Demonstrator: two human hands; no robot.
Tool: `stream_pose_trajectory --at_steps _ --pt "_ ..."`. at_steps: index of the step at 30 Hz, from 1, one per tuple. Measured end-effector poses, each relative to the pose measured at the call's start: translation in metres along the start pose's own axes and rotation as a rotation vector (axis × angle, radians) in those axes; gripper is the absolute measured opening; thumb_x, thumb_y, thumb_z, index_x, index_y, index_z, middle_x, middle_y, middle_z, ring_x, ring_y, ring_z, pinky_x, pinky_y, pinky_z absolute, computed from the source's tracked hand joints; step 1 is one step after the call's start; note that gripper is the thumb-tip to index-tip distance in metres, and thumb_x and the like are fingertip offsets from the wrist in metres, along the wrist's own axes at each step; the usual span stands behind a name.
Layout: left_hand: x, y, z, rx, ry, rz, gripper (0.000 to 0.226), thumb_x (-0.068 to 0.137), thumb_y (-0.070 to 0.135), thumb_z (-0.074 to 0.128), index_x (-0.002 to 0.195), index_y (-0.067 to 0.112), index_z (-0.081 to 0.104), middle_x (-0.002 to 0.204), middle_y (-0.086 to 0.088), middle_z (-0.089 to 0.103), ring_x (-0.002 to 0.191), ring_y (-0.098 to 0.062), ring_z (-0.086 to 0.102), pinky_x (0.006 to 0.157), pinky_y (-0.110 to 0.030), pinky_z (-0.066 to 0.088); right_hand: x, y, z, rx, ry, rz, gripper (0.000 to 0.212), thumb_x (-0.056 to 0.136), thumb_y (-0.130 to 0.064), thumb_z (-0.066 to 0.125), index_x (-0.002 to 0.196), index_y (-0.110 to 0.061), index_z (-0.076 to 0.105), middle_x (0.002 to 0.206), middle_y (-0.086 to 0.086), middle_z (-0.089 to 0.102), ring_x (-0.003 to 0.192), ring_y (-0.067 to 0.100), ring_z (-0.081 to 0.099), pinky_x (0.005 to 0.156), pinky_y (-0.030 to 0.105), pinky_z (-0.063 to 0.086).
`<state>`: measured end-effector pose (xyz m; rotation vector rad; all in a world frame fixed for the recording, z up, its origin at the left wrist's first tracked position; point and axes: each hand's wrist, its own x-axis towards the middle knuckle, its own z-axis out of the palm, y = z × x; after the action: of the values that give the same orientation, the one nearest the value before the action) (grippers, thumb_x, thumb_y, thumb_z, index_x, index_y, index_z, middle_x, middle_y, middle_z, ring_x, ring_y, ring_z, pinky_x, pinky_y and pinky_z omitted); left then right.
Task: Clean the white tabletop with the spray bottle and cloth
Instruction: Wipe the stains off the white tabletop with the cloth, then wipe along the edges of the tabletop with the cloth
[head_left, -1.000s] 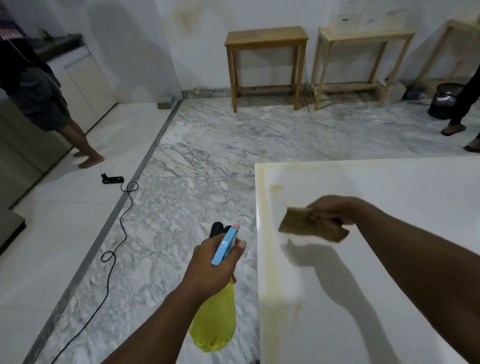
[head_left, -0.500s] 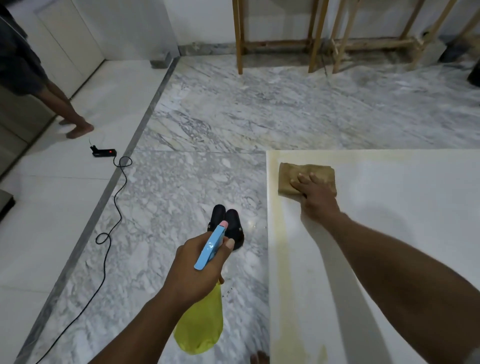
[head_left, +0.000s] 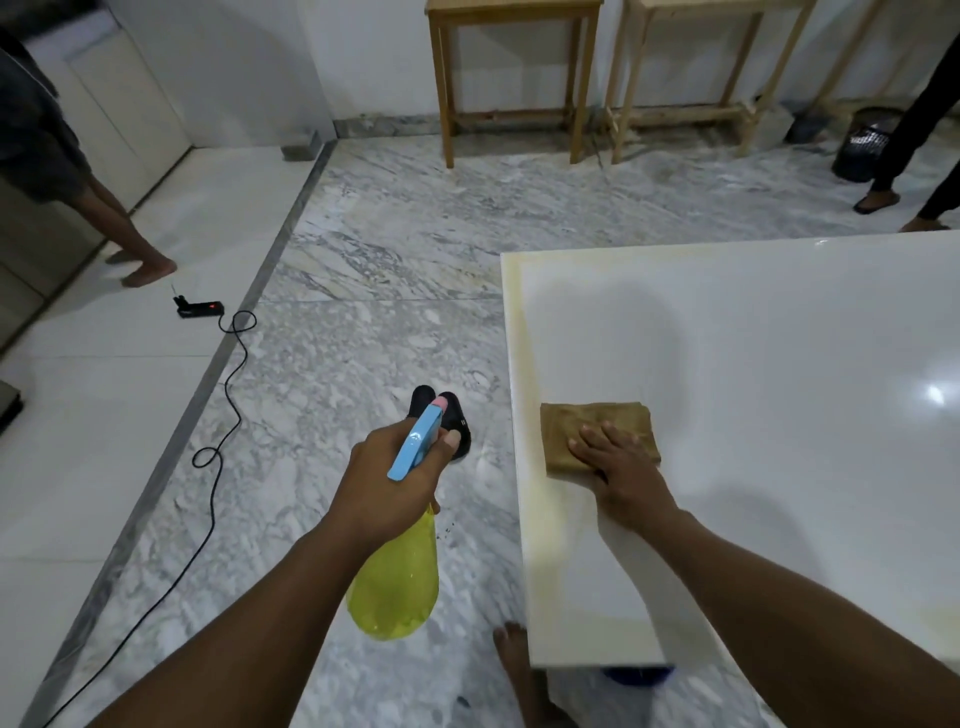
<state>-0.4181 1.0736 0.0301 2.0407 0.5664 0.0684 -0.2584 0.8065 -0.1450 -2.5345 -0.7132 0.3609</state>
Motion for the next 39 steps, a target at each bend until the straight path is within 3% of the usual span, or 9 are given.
stream_pose_trajectory --at_steps 4,8,15,17,22,26,30,36,39 --pt "-0.082 -0.006 -0.002 -0.007 -0.003 -0.012 0.058 0.08 0.069 0.065 0.096 0.014 0.069 0.089 -0.023 0.072 0.072 -0.043 0.071 0.075 -0.059 0.062 -0.103 -0.015 0.019 -0.006 -0.026 0.021 0.052 0.098 -0.016 0.052 0.145 -0.037 0.046 0.161 -0.012 0.029 0.153 0.016 0.012 0.122 0.044 0.0" --pt "-0.143 -0.013 -0.004 -0.011 -0.009 0.006 0.02 0.09 0.058 0.067 0.088 0.038 0.069 0.089 -0.023 0.073 0.075 -0.045 0.071 0.073 -0.06 0.062 -0.181 -0.032 0.028 -0.076 -0.093 0.07 0.059 0.094 -0.011 0.051 0.146 -0.038 0.044 0.162 -0.014 0.026 0.153 0.014 0.01 0.122 0.042 0.002" --pt "-0.16 0.0 -0.025 0.005 -0.014 0.047 0.065 0.077 0.071 0.061 0.099 0.01 0.07 0.088 -0.023 0.073 0.074 -0.044 0.071 0.073 -0.059 0.062 -0.175 -0.068 -0.039 0.168 -0.222 0.241 0.041 0.09 -0.006 0.046 0.11 -0.03 0.073 0.126 0.004 0.066 0.12 0.027 0.057 0.104 0.041 0.043" --pt "-0.149 0.005 -0.033 0.013 -0.005 0.057 0.059 0.08 0.068 0.062 0.103 0.014 0.071 0.088 -0.02 0.073 0.075 -0.041 0.072 0.075 -0.058 0.062 -0.161 -0.08 -0.073 0.413 -0.179 0.329 0.031 0.087 -0.003 0.048 0.091 -0.02 0.073 0.102 0.013 0.073 0.097 0.032 0.067 0.085 0.045 0.054" --pt "-0.102 0.019 -0.044 0.067 -0.036 0.106 0.067 0.083 0.069 0.062 0.106 0.006 0.069 0.087 -0.023 0.072 0.071 -0.04 0.071 0.074 -0.056 0.061 -0.124 -0.088 -0.134 1.269 -0.254 0.547 0.037 0.088 -0.014 0.062 0.122 0.002 0.062 0.114 0.024 0.068 0.1 0.037 0.067 0.079 0.044 0.056" --pt "-0.049 0.036 -0.042 0.106 -0.129 0.104 0.046 0.097 0.047 0.068 0.104 0.001 0.068 0.092 -0.025 0.073 0.066 -0.036 0.073 0.064 -0.038 0.063 -0.096 -0.102 -0.144 1.857 -0.209 0.477 0.051 0.055 -0.019 0.093 0.098 0.0 0.071 0.075 0.01 0.069 0.064 0.024 0.068 0.051 0.03 0.055" --pt "-0.01 0.05 -0.025 0.117 -0.214 0.12 0.047 0.097 0.041 0.069 0.079 -0.001 0.058 0.071 -0.017 0.062 0.061 -0.039 0.062 0.058 -0.033 0.054 -0.062 -0.118 -0.124 2.104 -0.026 0.437 0.043 0.084 -0.042 0.064 0.111 -0.009 0.072 0.107 0.014 0.071 0.096 0.034 0.067 0.086 0.042 0.053" --pt "0.028 0.058 -0.008 0.152 -0.305 0.183 0.05 0.096 0.048 0.066 0.078 0.001 0.059 0.068 -0.016 0.062 0.058 -0.013 0.051 0.058 -0.025 0.042 -0.006 -0.146 -0.133 2.012 -0.116 0.514 0.048 0.091 -0.033 0.055 0.126 -0.001 0.061 0.109 0.017 0.07 0.094 0.033 0.069 0.075 0.038 0.059" --pt "0.046 0.061 -0.01 0.204 -0.31 0.231 0.053 0.097 0.05 0.064 0.076 0.001 0.057 0.07 -0.019 0.064 0.056 -0.013 0.052 0.055 -0.019 0.04 0.016 -0.153 -0.147 1.869 -0.128 0.556 0.056 0.089 -0.028 0.06 0.137 0.001 0.055 0.126 0.022 0.063 0.11 0.036 0.061 0.094 0.042 0.05"
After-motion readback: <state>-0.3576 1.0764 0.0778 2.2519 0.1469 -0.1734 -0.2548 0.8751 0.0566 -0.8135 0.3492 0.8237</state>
